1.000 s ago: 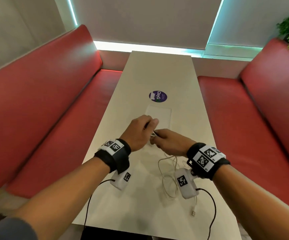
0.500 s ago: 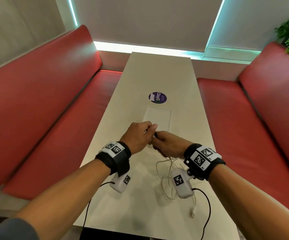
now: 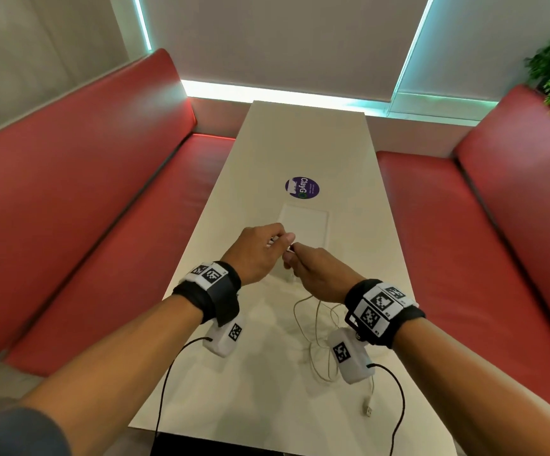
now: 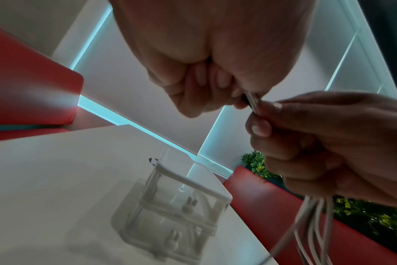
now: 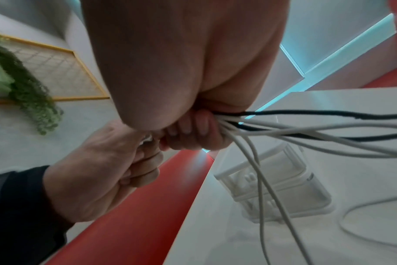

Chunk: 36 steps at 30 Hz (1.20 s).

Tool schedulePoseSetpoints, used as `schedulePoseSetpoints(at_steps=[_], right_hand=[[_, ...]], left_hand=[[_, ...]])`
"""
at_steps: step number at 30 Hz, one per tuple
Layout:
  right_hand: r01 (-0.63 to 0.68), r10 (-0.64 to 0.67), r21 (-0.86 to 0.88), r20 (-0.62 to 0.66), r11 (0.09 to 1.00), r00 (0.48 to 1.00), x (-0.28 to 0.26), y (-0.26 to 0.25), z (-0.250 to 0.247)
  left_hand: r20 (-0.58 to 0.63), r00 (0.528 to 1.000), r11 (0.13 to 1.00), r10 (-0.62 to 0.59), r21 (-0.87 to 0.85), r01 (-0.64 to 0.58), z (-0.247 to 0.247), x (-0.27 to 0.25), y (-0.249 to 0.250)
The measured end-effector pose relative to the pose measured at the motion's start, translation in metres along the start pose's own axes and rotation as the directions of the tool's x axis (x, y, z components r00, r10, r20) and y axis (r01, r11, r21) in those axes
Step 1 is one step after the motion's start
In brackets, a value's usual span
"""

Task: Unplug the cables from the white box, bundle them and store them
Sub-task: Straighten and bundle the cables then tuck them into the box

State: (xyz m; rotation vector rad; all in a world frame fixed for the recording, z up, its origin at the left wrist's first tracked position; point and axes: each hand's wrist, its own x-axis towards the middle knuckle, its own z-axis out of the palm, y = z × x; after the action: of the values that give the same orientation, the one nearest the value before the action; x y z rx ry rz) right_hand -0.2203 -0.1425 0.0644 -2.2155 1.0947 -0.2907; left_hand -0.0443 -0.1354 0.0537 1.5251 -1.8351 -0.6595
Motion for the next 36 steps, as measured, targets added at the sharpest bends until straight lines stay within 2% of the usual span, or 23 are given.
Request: schedulePoseSetpoints(at_steps=[2, 5, 7, 8, 9, 11, 12, 14, 16, 18, 20, 22, 25, 27, 29, 30, 33, 36], right_hand=[[-0.010, 0.009, 0.007, 0.011, 1.000, 1.000, 0.001, 0.002, -0.001], [-0.013, 0.014, -0.049, 0.023, 0.999, 1.000, -0.002, 0.012, -0.001], [-0.007, 0.006, -0.054, -0.017, 0.998, 1.000, -0.005, 0.015, 0.000], [-0.011, 0.009, -0.029, -0.060, 1.000, 0.998, -0.006, 0.015, 0.001], [-0.021, 0.021, 0.005, -0.113, 1.000, 0.993, -0.006, 0.015, 0.000], [-0.039, 0.052, 0.066, -0.208, 0.997, 0.977, -0.003, 0.014, -0.006], [-0.045, 0.066, 0.092, -0.239, 0.995, 0.969, -0.002, 0.014, -0.009], [-0.046, 0.076, 0.121, -0.261, 0.992, 0.962, 0.001, 0.014, -0.016], [-0.030, 0.053, 0.103, -0.232, 0.994, 0.971, 0.005, 0.011, -0.017], [-0.004, 0.015, 0.067, -0.161, 0.998, 0.987, 0.009, 0.006, -0.013], [0.023, -0.012, 0.086, -0.125, 0.996, 0.992, 0.012, 0.003, -0.007], [0.028, 0.005, 0.213, -0.152, 0.977, 0.988, 0.014, 0.002, -0.007], [0.018, 0.046, 0.395, -0.151, 0.918, 0.987, 0.014, -0.002, -0.020], [-0.015, 0.059, 0.399, -0.097, 0.917, 0.994, 0.011, 0.004, -0.028], [-0.083, 0.090, 0.239, -0.018, 0.967, 0.996, 0.002, 0.019, -0.030], [-0.130, 0.126, 0.135, 0.041, 0.982, 0.991, -0.004, 0.029, -0.028], [-0.300, 0.306, -0.065, 0.187, 0.952, 0.933, -0.028, 0.064, -0.015], [-0.398, 0.471, -0.287, 0.264, 0.871, 0.841, -0.049, 0.090, -0.013]], left_hand=[[0.029, 1.000, 1.000, -0.004, 0.010, 0.004, -0.007, 0.006, -0.001], [-0.014, 1.000, 1.000, -0.018, -0.006, 0.018, -0.017, 0.014, -0.006], [-0.012, 0.999, 0.999, -0.048, -0.026, 0.048, -0.020, 0.014, -0.006], [-0.001, 0.996, 0.991, -0.085, -0.108, 0.085, -0.020, 0.013, -0.007], [0.022, 0.989, 0.955, -0.143, -0.261, 0.144, -0.020, 0.011, -0.008], [0.117, 0.958, 0.800, -0.261, -0.529, 0.282, -0.024, 0.009, -0.013], [0.183, 0.939, 0.758, -0.292, -0.554, 0.344, -0.025, 0.008, -0.016], [0.320, 0.898, 0.782, -0.303, -0.455, 0.426, -0.022, 0.006, -0.019], [0.399, 0.885, 0.858, -0.241, -0.338, 0.386, -0.013, 0.003, -0.012], [0.362, 0.918, 0.852, -0.161, -0.419, 0.314, -0.002, 0.005, 0.003], [0.274, 0.944, 0.733, -0.183, -0.602, 0.317, 0.005, 0.013, 0.021], [0.229, 0.946, 0.585, -0.230, -0.744, 0.323, 0.009, 0.023, 0.034], [0.205, 0.950, 0.404, -0.237, -0.868, 0.288, 0.011, 0.029, 0.050], [0.169, 0.941, 0.238, -0.293, -0.940, 0.243, 0.003, 0.036, 0.052], [0.083, 0.912, 0.099, -0.401, -0.986, 0.133, -0.018, 0.048, 0.039], [0.031, 0.883, 0.073, -0.468, -0.995, 0.073, -0.033, 0.055, 0.028], [-0.100, 0.781, 0.079, -0.616, -0.995, -0.065, -0.086, 0.073, -0.015], [-0.160, 0.711, 0.092, -0.685, -0.987, -0.134, -0.132, 0.076, -0.047]])
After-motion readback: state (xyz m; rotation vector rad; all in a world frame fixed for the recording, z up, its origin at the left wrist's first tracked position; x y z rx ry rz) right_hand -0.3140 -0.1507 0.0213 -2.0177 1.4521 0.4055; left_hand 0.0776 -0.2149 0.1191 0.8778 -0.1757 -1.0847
